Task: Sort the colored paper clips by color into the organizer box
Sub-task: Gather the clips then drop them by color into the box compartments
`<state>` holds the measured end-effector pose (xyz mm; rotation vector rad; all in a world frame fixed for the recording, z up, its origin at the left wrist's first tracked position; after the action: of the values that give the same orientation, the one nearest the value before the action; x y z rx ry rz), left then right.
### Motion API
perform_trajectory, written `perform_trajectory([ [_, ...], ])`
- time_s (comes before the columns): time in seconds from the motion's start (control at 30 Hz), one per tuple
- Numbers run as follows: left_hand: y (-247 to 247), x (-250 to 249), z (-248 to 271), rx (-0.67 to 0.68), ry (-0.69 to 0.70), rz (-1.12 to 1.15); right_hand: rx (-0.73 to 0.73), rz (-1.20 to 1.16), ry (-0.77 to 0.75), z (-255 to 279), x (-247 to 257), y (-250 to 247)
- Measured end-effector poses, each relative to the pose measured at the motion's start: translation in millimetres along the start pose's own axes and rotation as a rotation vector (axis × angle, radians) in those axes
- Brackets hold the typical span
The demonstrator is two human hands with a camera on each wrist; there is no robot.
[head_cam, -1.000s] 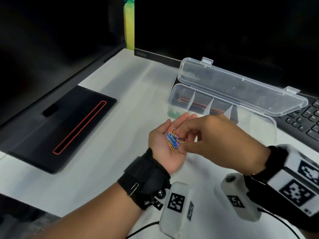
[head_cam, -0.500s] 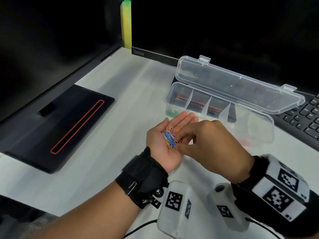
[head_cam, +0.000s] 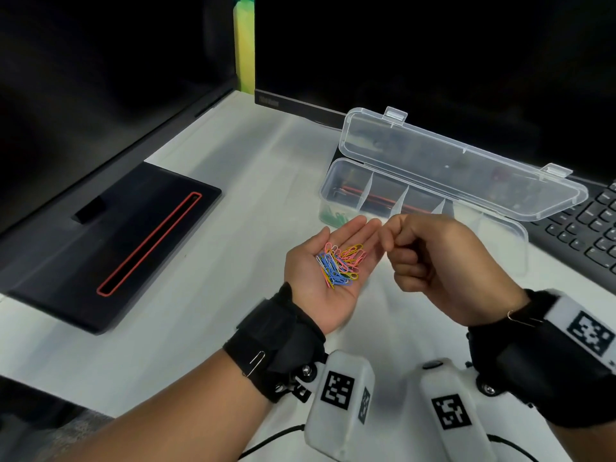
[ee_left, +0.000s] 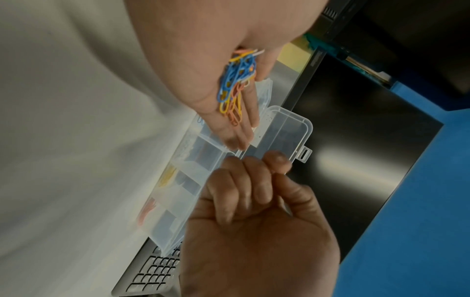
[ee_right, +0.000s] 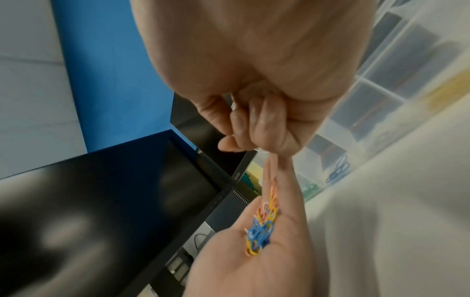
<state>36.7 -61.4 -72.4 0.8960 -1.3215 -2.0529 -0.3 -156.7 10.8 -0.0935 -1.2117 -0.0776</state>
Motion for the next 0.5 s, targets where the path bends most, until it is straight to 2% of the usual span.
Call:
perform_trajectory([
  [0.07,1,0,1,0.002,0.005,0.000,-0.035,0.007,-0.016,-1,4,-1],
  [0.1,1,0,1,0.002,0.009,-0.001,-0.064,0.093,-0.059,-1,6,-2],
  [0.2,-1,-1,1,-0.009,0.013,-0.034,-0.135,0.642,-0.317,1,16,0],
  [0.3,-4,0,-1,-0.020,0.014,-0.068,-0.147,1.025,-0.404,0,13,6],
  [0.37,-4,0,-1,-0.025,0.014,-0.092,-0.165,1.138,-0.403,-2,8,7],
  [0.5,-5,-1,-1,-0.025,0.014,-0.089,-0.193,1.161,-0.423,-3,4,12],
])
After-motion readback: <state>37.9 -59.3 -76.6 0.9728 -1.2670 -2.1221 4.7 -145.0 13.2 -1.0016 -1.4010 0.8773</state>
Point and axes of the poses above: each hand's wrist, its own z-axis away from the middle knuckle, its own y-axis out of the palm, x = y × z, the point moved 5 cm from there along -z, towards the middle knuckle, and after that the axes turned 4 degrees about -z, right-handed, at the moved point
